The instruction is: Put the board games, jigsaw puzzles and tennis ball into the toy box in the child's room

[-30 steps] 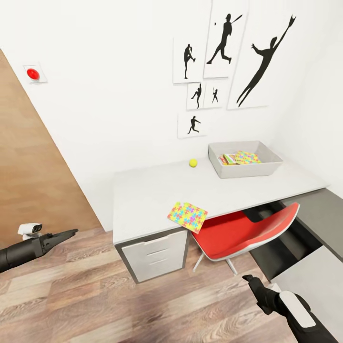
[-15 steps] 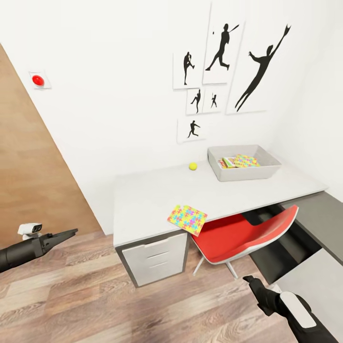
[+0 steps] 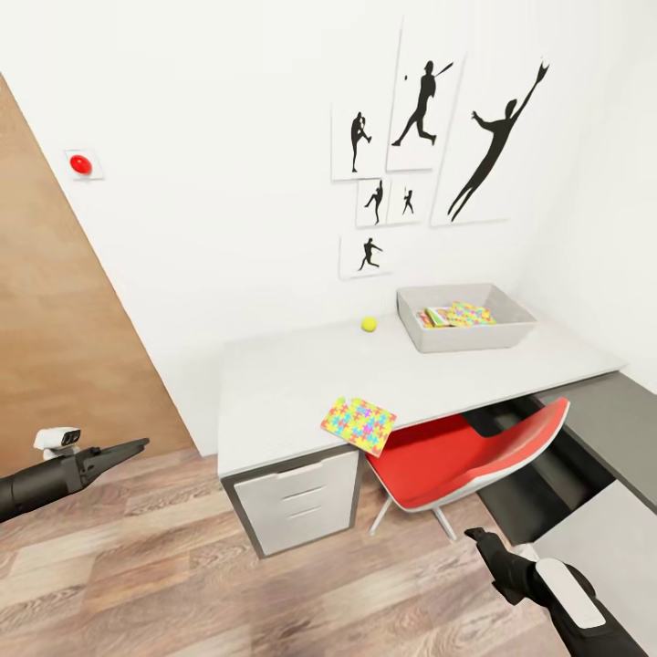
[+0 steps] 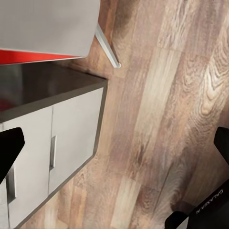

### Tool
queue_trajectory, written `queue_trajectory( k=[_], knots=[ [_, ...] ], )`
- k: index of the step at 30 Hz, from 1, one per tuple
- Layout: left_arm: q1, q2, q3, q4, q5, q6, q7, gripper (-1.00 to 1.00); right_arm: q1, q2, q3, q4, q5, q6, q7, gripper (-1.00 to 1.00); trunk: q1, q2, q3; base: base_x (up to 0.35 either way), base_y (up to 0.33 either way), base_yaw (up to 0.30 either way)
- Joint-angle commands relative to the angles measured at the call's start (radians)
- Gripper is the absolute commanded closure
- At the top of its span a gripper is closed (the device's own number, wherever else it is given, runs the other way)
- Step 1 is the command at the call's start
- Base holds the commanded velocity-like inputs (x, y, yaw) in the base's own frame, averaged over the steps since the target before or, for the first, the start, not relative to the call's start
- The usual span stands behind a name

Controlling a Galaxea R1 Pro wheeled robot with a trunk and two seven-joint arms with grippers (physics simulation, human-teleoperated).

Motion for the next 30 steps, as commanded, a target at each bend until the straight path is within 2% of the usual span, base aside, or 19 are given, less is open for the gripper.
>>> queue_trajectory(
  k=[1,30],
  knots=[
    [-0.001,0.000,0.000,0.000,0.001,0.010,-0.003,-1.00,0.000,0.000,-0.001,-0.002,-0.010,0.003,-0.009,-1.00,0.001,-0.002,0.000,0.000,0.000,0.000],
    [-0.001,0.000,0.001,0.000,0.001,0.010,-0.003,-1.00,0.000,0.002,-0.001,-0.002,-0.009,0.002,-0.009,-1.00,0.001,-0.002,0.047,0.000,0.000,0.000]
  ],
)
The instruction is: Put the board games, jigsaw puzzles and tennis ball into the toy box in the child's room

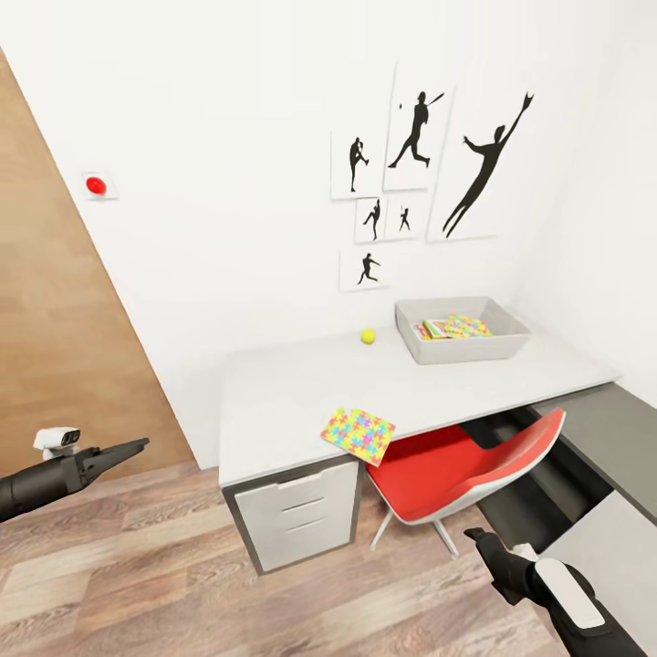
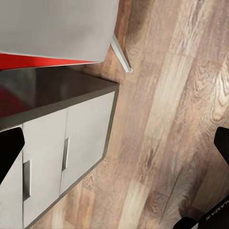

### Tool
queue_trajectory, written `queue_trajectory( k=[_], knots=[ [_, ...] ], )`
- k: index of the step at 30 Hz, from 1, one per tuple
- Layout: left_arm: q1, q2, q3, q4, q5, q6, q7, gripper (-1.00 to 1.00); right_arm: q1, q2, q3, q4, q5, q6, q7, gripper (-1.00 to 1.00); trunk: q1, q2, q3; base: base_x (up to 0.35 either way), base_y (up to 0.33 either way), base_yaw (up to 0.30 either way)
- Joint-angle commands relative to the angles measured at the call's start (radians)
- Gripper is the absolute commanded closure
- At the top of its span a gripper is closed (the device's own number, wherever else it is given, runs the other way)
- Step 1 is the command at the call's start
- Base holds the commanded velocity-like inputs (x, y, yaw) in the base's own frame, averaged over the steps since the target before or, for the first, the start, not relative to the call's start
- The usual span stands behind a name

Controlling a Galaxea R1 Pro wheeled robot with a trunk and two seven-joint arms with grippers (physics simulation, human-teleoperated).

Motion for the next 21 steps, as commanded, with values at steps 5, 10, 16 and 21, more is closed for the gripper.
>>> queue_trajectory(
  k=[5,10,16,21],
  knots=[
    [-0.001,0.000,0.000,0.000,0.001,0.010,-0.003,-1.00,0.000,0.000,-0.002,-0.002,-0.009,0.002,-0.009,-1.00,0.001,-0.002,0.006,0.000,0.000,0.000],
    [-0.001,0.000,0.001,0.000,0.001,0.010,-0.003,-1.00,0.000,0.000,-0.002,-0.001,-0.009,0.003,-0.009,-1.00,0.001,-0.002,0.014,0.000,0.000,0.000],
    [-0.001,0.000,-0.001,0.000,0.001,0.010,-0.003,-1.00,0.000,0.000,-0.002,-0.001,-0.009,0.002,-0.009,-1.00,0.001,-0.002,0.024,0.000,0.000,0.000],
    [-0.001,0.000,-0.001,0.000,0.001,0.010,-0.003,-1.00,0.000,0.000,-0.002,-0.001,-0.009,0.002,-0.009,-1.00,0.001,-0.002,0.032,0.000,0.000,0.000]
  ],
)
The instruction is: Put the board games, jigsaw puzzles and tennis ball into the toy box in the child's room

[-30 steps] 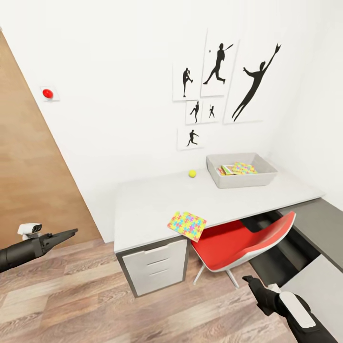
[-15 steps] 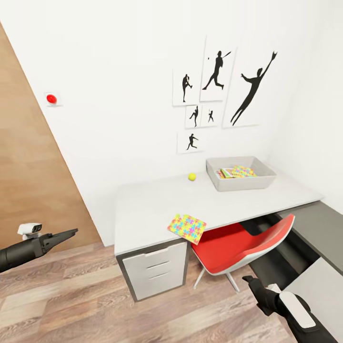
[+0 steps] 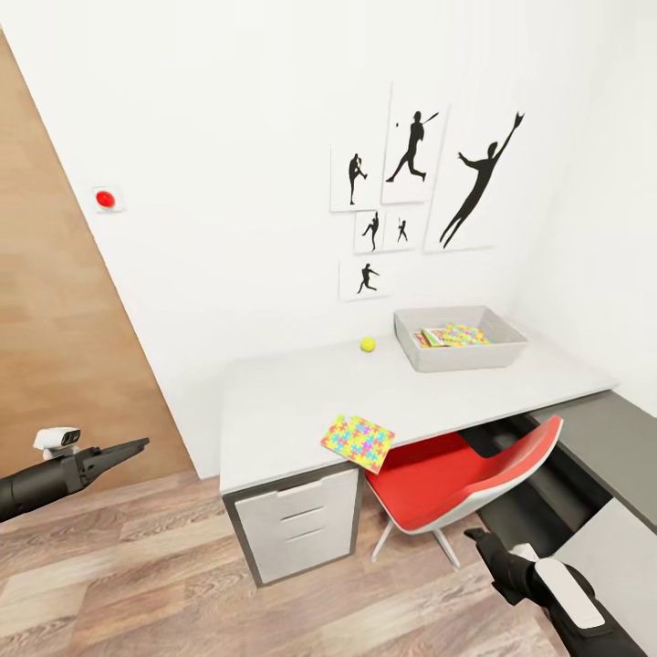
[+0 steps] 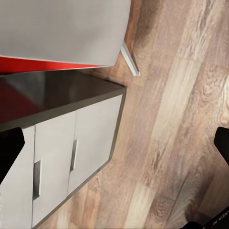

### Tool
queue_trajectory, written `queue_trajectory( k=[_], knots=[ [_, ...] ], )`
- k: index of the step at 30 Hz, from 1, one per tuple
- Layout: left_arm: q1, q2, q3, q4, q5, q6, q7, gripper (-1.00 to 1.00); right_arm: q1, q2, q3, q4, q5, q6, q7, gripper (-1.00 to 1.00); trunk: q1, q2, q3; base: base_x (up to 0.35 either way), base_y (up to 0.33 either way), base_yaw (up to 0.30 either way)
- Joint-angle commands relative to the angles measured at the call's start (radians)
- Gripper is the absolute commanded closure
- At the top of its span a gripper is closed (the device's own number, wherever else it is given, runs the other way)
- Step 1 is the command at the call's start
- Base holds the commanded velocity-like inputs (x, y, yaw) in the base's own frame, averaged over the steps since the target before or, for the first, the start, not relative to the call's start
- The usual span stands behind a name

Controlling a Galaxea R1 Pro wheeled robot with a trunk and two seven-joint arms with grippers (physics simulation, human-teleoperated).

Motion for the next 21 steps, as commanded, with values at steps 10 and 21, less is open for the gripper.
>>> queue_trajectory(
  k=[10,21],
  knots=[
    [-0.001,0.000,0.000,0.000,0.001,0.010,-0.002,-1.00,-0.001,0.001,-0.002,-0.002,-0.010,0.003,-0.009,-1.00,0.001,-0.002,0.014,0.000,0.000,0.000],
    [-0.001,0.000,0.000,0.000,0.001,0.010,-0.002,-1.00,-0.001,0.002,-0.002,-0.002,-0.010,0.003,-0.009,-1.00,0.001,-0.002,0.032,0.000,0.000,0.000]
  ],
)
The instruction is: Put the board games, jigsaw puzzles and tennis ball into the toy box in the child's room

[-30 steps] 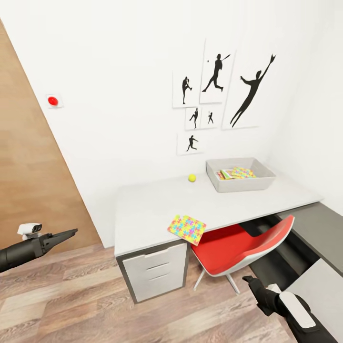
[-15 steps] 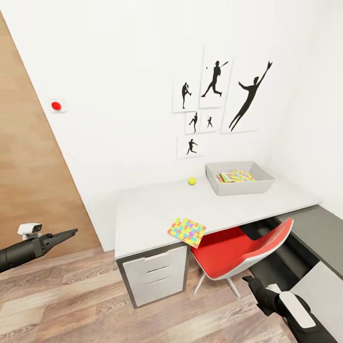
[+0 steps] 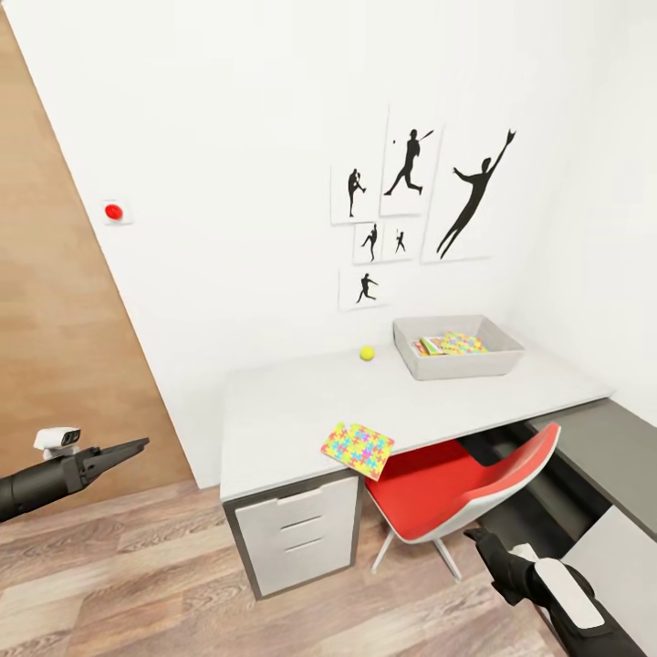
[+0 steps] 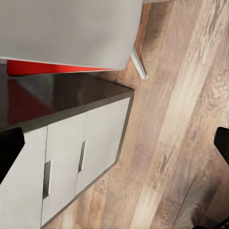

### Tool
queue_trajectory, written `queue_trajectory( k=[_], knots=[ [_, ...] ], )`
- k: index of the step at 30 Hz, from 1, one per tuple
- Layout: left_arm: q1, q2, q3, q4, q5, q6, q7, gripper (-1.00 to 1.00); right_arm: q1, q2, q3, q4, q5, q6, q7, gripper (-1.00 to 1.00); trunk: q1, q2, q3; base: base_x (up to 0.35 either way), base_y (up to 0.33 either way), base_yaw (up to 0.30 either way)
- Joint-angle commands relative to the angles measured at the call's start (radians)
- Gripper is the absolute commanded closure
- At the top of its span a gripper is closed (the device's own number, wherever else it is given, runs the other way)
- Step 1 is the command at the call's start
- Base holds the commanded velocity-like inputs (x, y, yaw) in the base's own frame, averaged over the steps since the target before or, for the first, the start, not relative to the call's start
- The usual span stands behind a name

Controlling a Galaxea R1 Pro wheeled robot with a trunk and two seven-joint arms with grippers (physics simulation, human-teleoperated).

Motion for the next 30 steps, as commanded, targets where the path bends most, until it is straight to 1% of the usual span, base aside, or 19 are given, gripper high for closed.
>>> queue_trajectory(
  k=[1,30],
  knots=[
    [-0.001,0.000,0.000,0.000,0.001,0.010,-0.003,-1.00,-0.001,0.000,-0.002,-0.002,-0.010,0.003,-0.009,-1.00,0.001,-0.002,-0.001,0.000,0.000,0.000],
    [-0.001,0.000,0.000,0.000,0.001,0.010,-0.002,-1.00,-0.001,0.006,-0.001,-0.002,-0.010,0.003,-0.009,-1.00,0.001,-0.002,0.046,0.000,0.000,0.000]
  ],
)
